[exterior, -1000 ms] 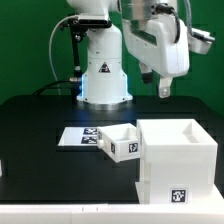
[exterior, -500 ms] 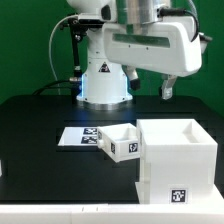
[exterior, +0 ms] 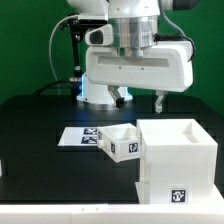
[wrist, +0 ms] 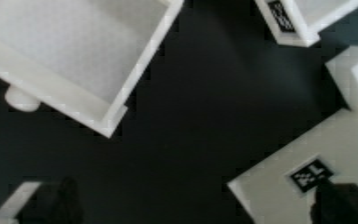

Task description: Assemble drawer

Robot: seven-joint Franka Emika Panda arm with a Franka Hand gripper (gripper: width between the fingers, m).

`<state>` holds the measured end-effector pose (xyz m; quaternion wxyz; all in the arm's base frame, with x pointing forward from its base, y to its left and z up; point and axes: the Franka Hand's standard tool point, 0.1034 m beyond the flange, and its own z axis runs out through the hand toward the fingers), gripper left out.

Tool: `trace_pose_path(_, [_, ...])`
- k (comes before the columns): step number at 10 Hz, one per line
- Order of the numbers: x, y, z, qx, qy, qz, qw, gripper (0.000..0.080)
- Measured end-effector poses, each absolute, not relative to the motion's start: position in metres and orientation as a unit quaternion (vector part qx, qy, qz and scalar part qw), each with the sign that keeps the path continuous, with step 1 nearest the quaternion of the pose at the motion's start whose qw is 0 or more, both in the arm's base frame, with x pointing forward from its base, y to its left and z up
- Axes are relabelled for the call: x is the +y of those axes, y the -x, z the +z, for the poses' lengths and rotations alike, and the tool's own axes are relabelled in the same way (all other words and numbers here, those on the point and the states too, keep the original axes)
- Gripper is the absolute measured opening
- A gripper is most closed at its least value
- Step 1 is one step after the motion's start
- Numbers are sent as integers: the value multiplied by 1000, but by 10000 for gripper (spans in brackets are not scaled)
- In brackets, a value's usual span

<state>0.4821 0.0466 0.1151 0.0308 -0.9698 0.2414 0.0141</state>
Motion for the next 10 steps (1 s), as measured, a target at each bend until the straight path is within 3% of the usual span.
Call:
trace_pose_path(2, [41, -481, 112, 160, 986, 7, 38, 649])
trace_pose_path(4, [21, -461, 93, 81, 995, 14, 54, 649])
trace_pose_path(6, [30, -458, 89, 18, 999, 20, 41, 649])
trace_pose_path(10, [16, -455, 88, -168, 985, 17, 40, 649])
